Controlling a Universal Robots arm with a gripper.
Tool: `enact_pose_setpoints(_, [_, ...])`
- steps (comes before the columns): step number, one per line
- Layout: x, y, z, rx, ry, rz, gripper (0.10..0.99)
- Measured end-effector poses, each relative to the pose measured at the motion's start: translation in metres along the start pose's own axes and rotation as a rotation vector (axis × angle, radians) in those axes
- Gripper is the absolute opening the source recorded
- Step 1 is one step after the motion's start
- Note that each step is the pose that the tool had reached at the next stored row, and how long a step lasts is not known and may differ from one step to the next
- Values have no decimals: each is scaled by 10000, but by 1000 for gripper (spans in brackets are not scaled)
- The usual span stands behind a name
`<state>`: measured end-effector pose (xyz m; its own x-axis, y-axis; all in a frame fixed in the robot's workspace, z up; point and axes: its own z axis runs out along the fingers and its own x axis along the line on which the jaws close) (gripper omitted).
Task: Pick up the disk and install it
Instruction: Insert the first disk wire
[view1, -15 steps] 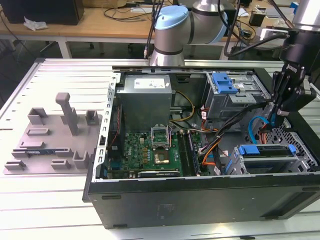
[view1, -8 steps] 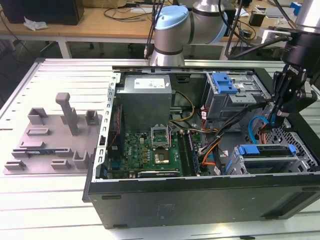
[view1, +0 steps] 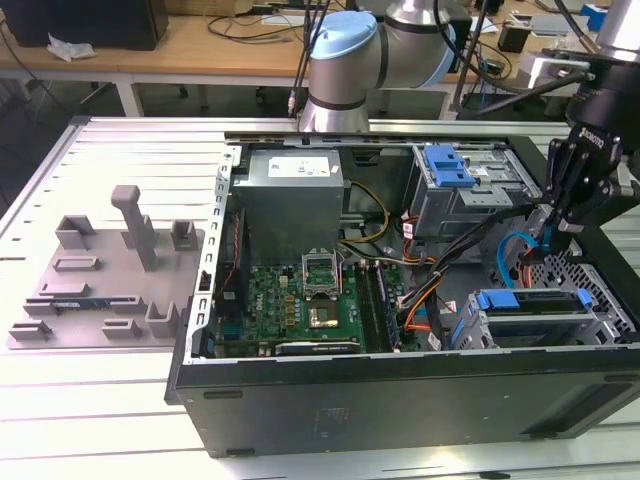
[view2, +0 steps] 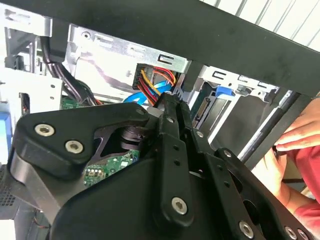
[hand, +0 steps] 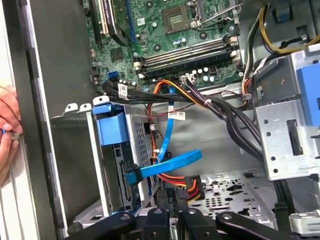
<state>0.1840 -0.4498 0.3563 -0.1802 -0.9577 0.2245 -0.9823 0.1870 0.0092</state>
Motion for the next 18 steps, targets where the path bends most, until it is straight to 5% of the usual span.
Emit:
enact_pose_setpoints(4, [45, 6, -108, 16, -145, -175, 169])
enact_pose_setpoints(8, [170, -10, -84, 34, -194, -291, 169])
enact_pose_setpoints(11, [222, -12, -72, 28, -319, -350, 169])
enact_pose_setpoints(14, [284, -10, -58, 22, -545, -486, 169])
enact_pose_setpoints(18, [413, -14, -28, 2, -990, -684, 169])
